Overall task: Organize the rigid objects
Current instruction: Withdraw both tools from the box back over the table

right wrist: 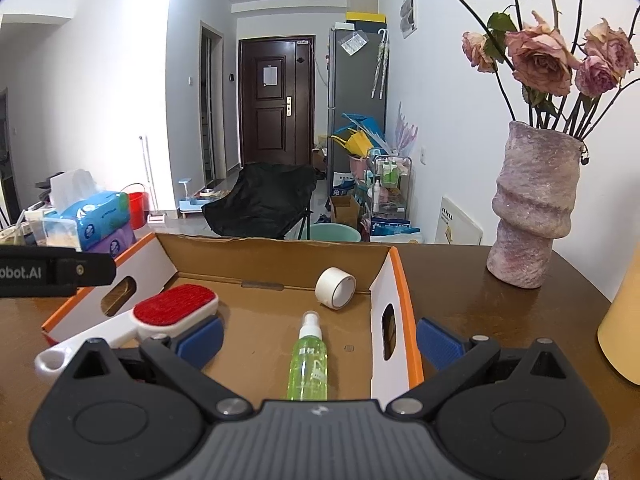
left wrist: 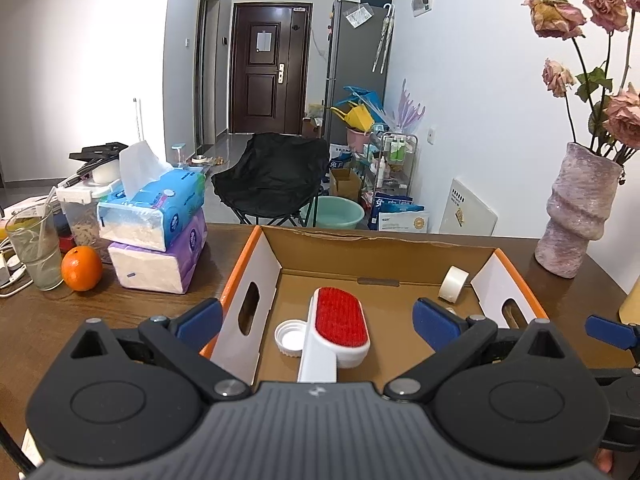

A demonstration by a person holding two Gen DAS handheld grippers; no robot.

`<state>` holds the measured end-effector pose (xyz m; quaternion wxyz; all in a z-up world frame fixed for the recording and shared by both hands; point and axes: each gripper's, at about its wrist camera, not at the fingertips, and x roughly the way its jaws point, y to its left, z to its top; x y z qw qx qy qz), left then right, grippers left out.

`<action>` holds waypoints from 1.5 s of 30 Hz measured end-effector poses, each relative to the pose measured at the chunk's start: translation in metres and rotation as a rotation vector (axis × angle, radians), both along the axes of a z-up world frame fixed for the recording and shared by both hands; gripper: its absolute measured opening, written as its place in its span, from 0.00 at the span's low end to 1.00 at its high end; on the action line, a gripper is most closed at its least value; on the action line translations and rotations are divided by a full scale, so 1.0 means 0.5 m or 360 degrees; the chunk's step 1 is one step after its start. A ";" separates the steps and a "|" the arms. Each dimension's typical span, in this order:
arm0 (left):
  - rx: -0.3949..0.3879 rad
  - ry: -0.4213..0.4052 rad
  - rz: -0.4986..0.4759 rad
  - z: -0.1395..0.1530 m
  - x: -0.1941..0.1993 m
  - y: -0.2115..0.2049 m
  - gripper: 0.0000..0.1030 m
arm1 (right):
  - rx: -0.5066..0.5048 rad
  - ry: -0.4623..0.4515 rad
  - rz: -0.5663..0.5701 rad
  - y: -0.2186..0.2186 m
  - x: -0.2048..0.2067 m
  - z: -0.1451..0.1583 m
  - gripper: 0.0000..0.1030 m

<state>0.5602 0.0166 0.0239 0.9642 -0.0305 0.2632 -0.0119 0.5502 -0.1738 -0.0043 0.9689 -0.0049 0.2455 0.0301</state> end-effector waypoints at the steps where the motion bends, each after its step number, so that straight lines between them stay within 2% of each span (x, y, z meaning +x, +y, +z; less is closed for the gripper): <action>1: 0.0000 -0.0003 -0.0002 0.001 -0.007 0.001 1.00 | 0.0000 -0.0002 -0.0001 0.000 -0.006 0.001 1.00; 22: -0.0005 -0.0054 -0.0002 0.017 -0.164 0.026 1.00 | 0.0014 -0.0067 0.0015 -0.008 -0.161 0.015 1.00; 34: -0.0017 -0.0071 -0.0005 0.023 -0.273 0.034 1.00 | 0.0008 -0.0114 0.0034 -0.014 -0.285 0.018 1.00; 45: -0.0017 -0.0079 -0.0020 0.001 -0.384 0.039 1.00 | -0.0041 -0.0097 -0.0020 -0.041 -0.391 -0.004 1.00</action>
